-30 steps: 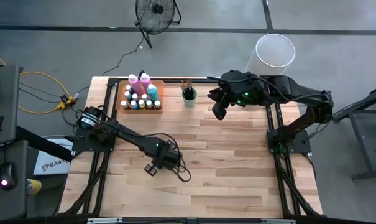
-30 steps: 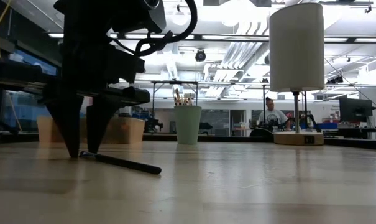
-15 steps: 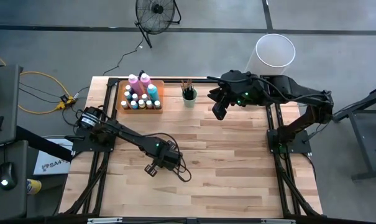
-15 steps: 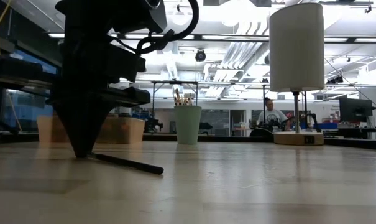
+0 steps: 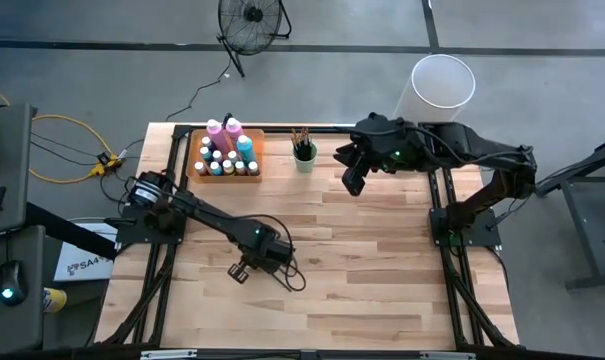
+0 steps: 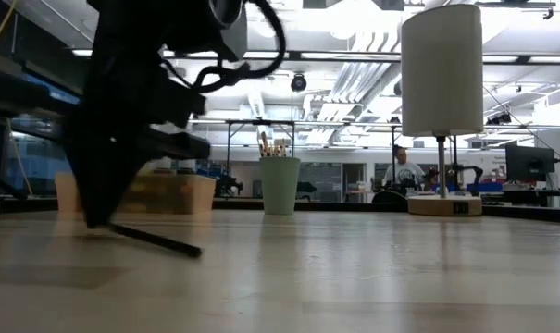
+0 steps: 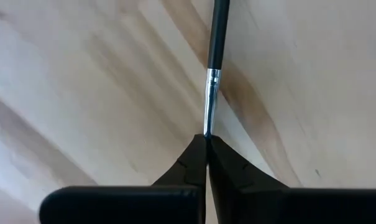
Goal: Pick & Place Paint Supplies
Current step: Put the black paint brush into the green cup
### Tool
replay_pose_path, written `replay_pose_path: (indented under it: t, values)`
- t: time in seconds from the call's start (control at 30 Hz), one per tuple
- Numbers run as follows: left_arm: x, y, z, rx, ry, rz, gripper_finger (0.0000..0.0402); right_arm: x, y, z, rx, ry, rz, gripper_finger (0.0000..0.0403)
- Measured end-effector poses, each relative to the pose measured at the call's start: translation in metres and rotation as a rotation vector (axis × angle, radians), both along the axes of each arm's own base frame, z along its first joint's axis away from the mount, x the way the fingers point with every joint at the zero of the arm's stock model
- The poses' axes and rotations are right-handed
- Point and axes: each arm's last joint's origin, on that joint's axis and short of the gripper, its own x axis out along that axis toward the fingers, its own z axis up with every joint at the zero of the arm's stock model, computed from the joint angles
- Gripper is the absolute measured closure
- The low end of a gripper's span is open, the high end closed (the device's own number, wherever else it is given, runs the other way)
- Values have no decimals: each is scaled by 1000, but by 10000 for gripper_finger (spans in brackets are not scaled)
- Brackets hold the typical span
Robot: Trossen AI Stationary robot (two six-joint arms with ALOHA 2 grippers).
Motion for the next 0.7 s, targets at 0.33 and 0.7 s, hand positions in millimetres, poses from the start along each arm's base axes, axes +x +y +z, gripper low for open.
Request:
replay_pose_path:
  t: [0.33, 0.7]
  values:
    - [8, 15, 44, 103, 69, 29, 401, 0, 0, 0, 0, 3, 1, 332]
    - [18, 68, 120, 581, 49, 22, 401, -8, 5, 5, -7, -15, 19, 332]
